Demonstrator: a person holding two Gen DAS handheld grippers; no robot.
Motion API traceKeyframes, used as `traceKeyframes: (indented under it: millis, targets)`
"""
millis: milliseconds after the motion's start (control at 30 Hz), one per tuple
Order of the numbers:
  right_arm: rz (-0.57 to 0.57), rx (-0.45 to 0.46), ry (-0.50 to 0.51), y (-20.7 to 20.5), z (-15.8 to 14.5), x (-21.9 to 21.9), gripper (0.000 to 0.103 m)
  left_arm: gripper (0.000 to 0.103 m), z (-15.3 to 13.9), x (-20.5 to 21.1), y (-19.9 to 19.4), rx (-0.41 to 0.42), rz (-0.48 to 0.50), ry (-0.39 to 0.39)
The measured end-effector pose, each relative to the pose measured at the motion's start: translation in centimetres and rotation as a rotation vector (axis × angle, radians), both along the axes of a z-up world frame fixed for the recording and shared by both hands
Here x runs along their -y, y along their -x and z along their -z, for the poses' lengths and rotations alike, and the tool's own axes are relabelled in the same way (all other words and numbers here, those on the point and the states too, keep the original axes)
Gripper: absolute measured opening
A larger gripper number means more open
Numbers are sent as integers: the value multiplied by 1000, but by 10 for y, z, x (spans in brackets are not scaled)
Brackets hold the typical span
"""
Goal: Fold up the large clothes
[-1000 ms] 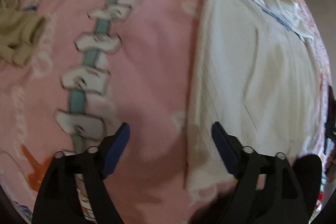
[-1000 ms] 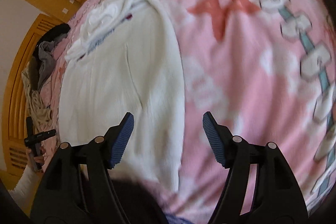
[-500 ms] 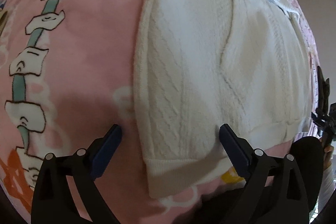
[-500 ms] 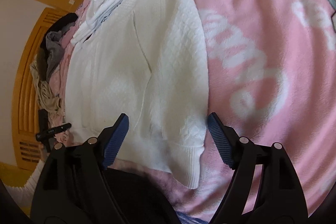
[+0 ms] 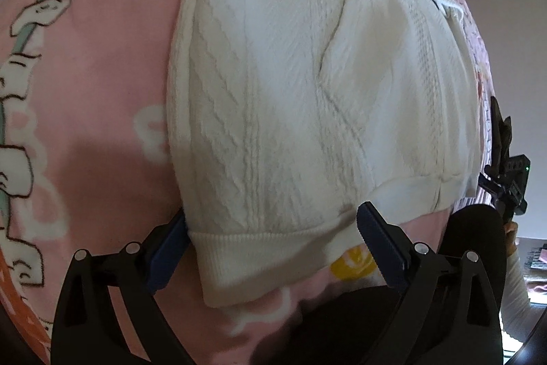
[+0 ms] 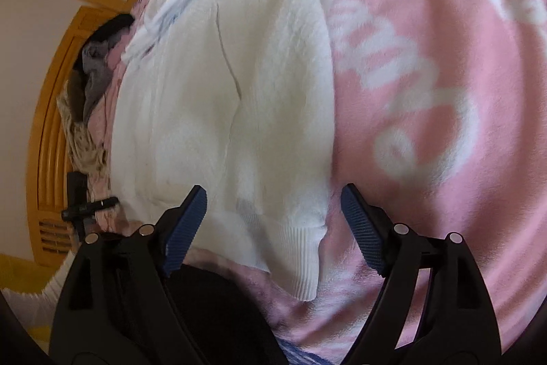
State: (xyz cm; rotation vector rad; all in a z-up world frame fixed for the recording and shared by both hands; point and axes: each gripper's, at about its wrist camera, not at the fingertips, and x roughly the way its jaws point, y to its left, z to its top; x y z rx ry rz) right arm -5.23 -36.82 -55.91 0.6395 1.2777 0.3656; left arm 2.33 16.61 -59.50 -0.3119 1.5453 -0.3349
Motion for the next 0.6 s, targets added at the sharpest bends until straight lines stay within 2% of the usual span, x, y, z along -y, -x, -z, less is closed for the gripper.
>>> traceKeyframes:
  millis: [133, 200, 233, 267, 300, 333, 367, 400, 467, 567, 600]
  targets:
    - [-99, 18, -25, -2, -2, -22, 81, 89, -3, 9, 1, 4, 27, 24]
    - [-119, 25, -8, -2, -3, -30, 79, 85, -8, 20, -1, 25, 48, 4]
    - [-116, 25, 27, -2, -2, -33, 72, 83, -7, 25, -2, 15, 45, -32]
    - [-112, 23, 58, -2, 0, -35, 64, 76, -6, 26, -3, 8, 39, -52]
    - [-106, 23, 102, -2, 0, -37, 60, 68, -6, 27, -4, 5, 28, -75]
    - [-104, 27, 121, -1, 0, -39, 49, 64, -6, 28, -6, -3, 16, -78]
    - [-99, 28, 157, -1, -1, -39, 39, 53, -7, 28, -7, -7, 7, -78]
    - [-90, 29, 167, 0, -2, -38, 33, 48, -8, 27, -8, -11, -5, -73]
    - [-69, 37, 151, 2, -4, -36, 26, 28, -12, 27, -9, -12, -21, -60]
    - [-60, 56, 140, 2, -12, -40, 17, 19, -22, 33, -13, -2, -30, -57]
    - [-49, 75, 96, 1, -18, -41, 17, 17, -27, 37, -14, 14, -26, -58]
